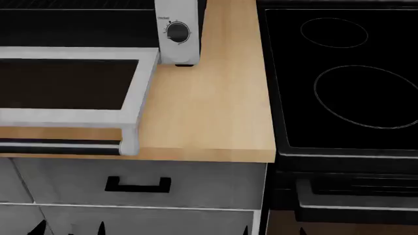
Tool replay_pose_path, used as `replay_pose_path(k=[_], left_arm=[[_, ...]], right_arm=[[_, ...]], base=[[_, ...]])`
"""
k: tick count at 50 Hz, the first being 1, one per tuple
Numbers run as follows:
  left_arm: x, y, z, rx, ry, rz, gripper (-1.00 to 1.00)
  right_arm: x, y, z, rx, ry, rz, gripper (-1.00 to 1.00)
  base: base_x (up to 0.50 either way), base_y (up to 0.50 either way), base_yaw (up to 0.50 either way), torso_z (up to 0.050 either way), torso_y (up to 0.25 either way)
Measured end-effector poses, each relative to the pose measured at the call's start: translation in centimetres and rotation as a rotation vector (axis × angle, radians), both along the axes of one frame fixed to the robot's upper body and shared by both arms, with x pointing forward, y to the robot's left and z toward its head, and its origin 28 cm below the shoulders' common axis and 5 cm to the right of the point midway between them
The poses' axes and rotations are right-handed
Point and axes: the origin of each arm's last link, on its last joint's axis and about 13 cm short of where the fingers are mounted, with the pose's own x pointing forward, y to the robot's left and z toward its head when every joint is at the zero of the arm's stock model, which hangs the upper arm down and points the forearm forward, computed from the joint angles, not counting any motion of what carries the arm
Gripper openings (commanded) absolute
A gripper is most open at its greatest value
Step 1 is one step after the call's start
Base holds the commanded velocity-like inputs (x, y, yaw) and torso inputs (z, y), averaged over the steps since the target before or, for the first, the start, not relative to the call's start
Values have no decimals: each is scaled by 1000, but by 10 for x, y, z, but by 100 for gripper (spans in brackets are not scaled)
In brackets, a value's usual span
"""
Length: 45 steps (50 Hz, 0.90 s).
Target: Close the toaster oven door.
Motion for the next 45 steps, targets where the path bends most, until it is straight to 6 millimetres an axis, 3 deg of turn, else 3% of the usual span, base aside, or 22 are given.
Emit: replay_pose_path(k=[7,45], left_arm=[[0,1,-1,2,-3,-1,100],[-5,-2,6,2,-42,-77,100]], right_arm=[[1,1,1,5,-3,3,100],[-12,5,7,33,-27,27,100]], base=[[0,0,0,0,0],[0,0,0,49,0]])
